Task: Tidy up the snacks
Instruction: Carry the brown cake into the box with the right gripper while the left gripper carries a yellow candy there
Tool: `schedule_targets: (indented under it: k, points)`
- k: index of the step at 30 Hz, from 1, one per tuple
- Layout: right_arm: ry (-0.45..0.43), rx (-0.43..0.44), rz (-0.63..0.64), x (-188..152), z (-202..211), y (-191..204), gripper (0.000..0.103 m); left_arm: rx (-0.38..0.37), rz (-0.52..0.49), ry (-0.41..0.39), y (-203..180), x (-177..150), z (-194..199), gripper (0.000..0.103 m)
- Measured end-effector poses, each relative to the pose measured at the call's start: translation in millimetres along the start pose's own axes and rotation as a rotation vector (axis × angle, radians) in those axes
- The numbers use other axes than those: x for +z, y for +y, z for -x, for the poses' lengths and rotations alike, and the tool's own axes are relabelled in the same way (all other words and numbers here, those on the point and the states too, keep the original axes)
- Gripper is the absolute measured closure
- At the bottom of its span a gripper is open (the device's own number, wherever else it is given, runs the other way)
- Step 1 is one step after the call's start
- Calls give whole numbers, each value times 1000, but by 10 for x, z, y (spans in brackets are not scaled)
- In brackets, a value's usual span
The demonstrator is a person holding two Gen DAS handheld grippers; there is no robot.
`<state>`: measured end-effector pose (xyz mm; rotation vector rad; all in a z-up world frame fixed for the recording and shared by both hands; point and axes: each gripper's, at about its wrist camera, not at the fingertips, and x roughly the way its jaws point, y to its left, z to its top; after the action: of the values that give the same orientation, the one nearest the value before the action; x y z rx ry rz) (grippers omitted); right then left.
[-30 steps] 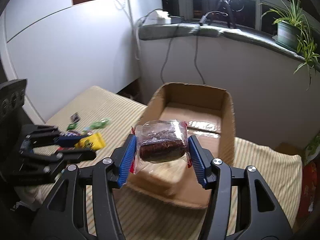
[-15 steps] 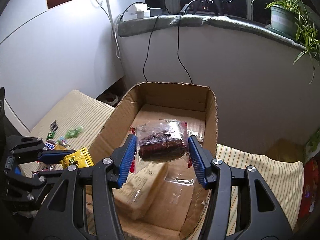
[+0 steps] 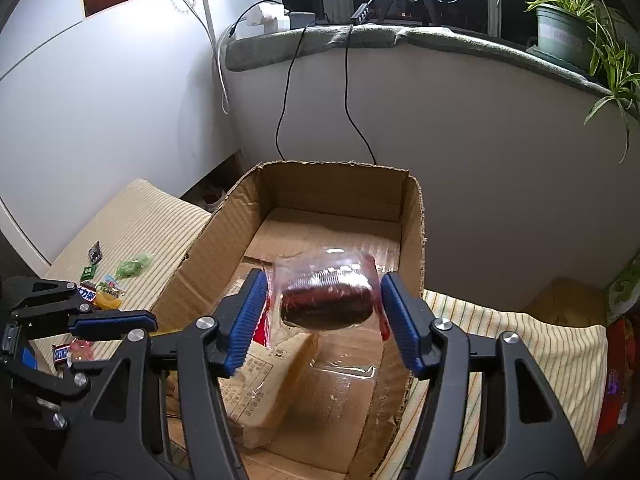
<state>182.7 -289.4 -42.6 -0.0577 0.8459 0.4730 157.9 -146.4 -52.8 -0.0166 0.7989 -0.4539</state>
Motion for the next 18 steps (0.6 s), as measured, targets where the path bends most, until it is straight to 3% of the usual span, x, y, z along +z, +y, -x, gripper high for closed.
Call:
schedule_targets:
  k: [1, 4, 18]
  points:
    - [-1, -2, -1, 3, 7, -3, 37, 2, -2, -1, -3, 0, 1, 63]
    - [-11, -11, -5, 7, 41, -2, 28, 5, -7, -9, -15, 6, 32, 61]
    - [-45, -19, 9, 1, 370, 223, 28, 13, -12, -62, 19, -106, 462, 61]
